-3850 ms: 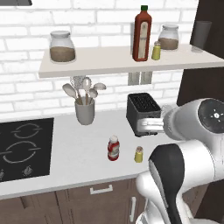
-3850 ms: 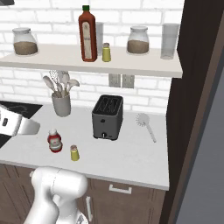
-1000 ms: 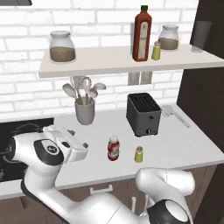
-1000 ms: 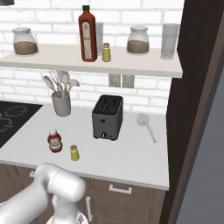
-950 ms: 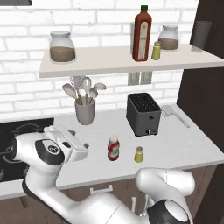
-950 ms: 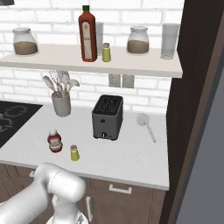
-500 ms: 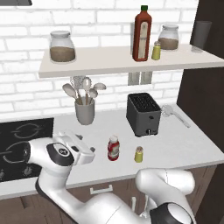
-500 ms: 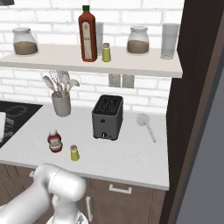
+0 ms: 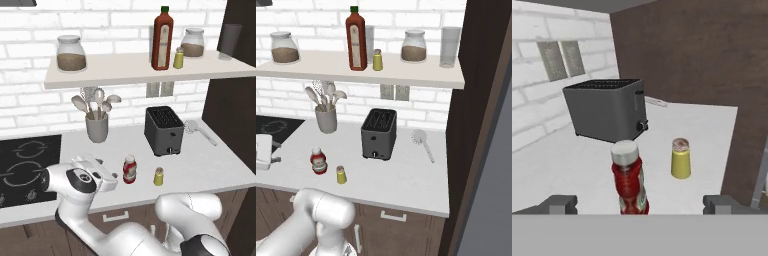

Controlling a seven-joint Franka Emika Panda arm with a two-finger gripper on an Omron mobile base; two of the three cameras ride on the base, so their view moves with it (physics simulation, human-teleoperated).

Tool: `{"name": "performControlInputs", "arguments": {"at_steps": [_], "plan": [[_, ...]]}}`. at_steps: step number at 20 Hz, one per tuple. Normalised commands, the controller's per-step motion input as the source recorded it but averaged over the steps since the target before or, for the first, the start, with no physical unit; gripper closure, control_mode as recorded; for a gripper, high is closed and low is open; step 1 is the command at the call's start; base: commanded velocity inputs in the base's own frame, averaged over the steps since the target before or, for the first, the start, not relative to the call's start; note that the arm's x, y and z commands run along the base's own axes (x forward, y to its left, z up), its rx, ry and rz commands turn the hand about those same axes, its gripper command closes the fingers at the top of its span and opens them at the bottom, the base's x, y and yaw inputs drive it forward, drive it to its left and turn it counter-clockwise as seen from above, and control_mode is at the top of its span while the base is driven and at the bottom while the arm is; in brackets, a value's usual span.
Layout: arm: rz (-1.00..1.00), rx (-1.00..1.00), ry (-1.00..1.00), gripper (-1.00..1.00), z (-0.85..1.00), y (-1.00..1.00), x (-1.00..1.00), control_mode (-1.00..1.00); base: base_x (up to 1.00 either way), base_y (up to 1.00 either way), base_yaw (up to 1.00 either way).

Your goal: Put the shaker and condiment bottle from the counter next to their counterparts in the cabinet.

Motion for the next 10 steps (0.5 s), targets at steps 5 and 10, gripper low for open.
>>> {"name": "performControlInputs", "arguments": {"at_steps": [5,10], "plan": [[0.00,0.00,0.00,-1.00,0.00,0.00,0.00,-1.00,0.00,0.00,0.00],[0.06,0.00,0.00,-1.00,-0.20,-0.04,0.27,-1.00,0.00,0.00,0.00]]}}
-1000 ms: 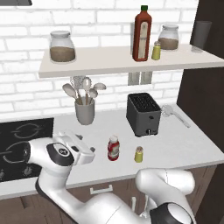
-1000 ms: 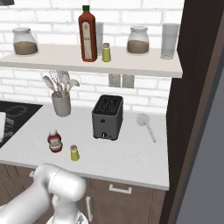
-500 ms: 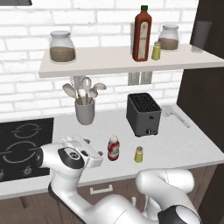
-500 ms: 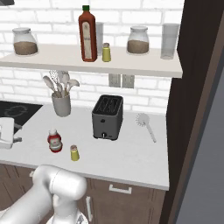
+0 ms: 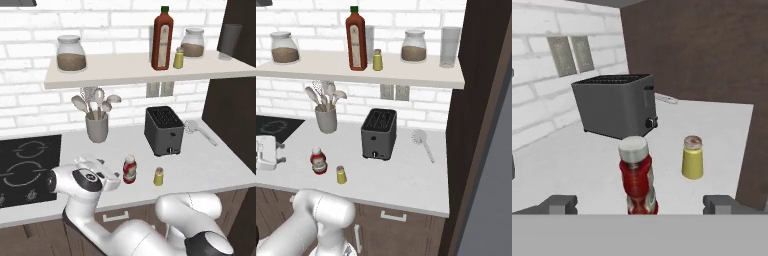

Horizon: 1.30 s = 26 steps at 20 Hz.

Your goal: Put the shaker and condiment bottle from the counter next to their counterparts in the cabinet.

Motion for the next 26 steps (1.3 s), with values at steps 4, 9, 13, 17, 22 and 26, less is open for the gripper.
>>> {"name": "performControlInputs", "arguments": {"at_steps": [4,9,13,17,22,26], "plan": [[0.13,0.00,0.00,-1.00,-0.36,-0.14,0.24,-1.00,0.00,0.00,0.00],[0.04,0.00,0.00,-1.00,-0.09,-0.03,0.04,-1.00,0.00,0.00,0.00],[0.00,0.00,0.00,-1.00,0.00,-0.10,0.00,-1.00,0.00,0.00,0.00],[-0.01,0.00,0.00,-1.00,0.00,-0.28,0.00,-1.00,0.00,0.00,0.00],[-0.01,0.00,0.00,-1.00,-0.02,-0.11,0.00,-1.00,0.00,0.00,0.00],[0.00,0.00,0.00,-1.00,0.00,0.00,0.00,-1.00,0.00,0.00,0.00]]}}
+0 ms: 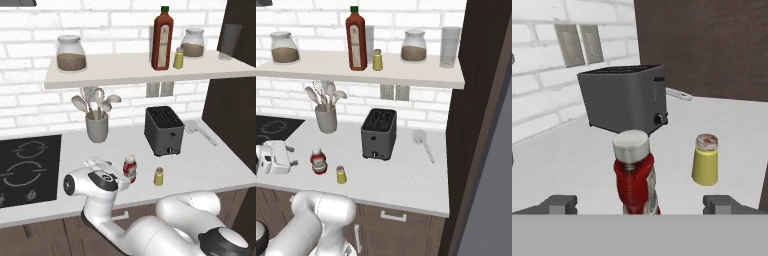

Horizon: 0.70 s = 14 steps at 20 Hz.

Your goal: Put the shaker and condiment bottle from the counter next to their counterparts in the cabinet.

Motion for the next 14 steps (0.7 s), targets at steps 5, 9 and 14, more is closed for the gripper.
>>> {"name": "performControlInputs", "arguments": {"at_steps": [5,9,14], "plan": [[0.00,0.00,0.00,-1.00,-0.04,-0.09,0.07,-1.00,0.00,0.00,0.00],[0.00,0.00,0.00,-1.00,-0.01,-0.16,0.05,-1.00,0.00,0.00,0.00],[0.00,0.00,0.00,-1.00,-0.03,-0.07,0.04,-1.00,0.00,0.00,0.00]]}}
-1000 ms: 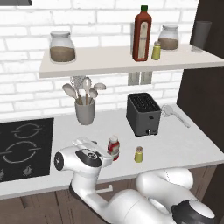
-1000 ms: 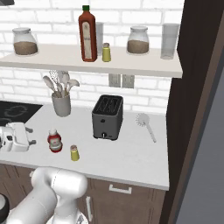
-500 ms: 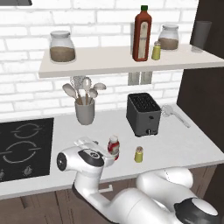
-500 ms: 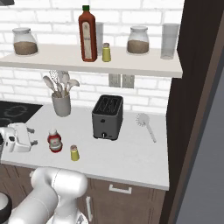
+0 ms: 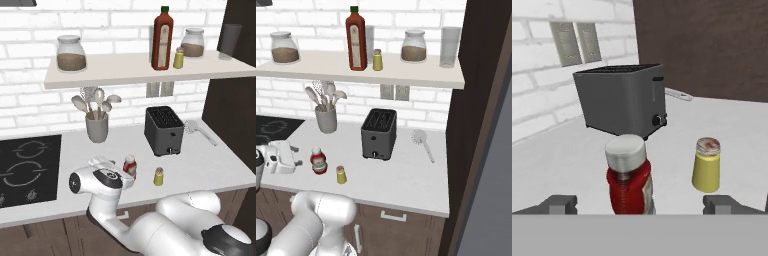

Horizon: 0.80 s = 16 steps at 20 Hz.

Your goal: Put the shaker and condiment bottle from the counter next to their counterparts in the cabinet.

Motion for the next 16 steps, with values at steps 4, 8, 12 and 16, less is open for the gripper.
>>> {"name": "performControlInputs", "arguments": {"at_steps": [4,8,12,16], "plan": [[0.00,0.00,0.00,-1.00,-0.16,0.00,0.07,-1.00,0.00,0.00,0.00],[0.02,0.00,0.00,-1.00,-0.23,0.00,0.06,-1.00,0.00,0.00,0.00],[0.02,0.00,0.00,-1.00,-0.16,0.00,0.03,-1.00,0.00,0.00,0.00],[0.03,0.00,0.00,-1.00,-0.17,0.00,0.05,-1.00,0.00,0.00,0.00]]}}
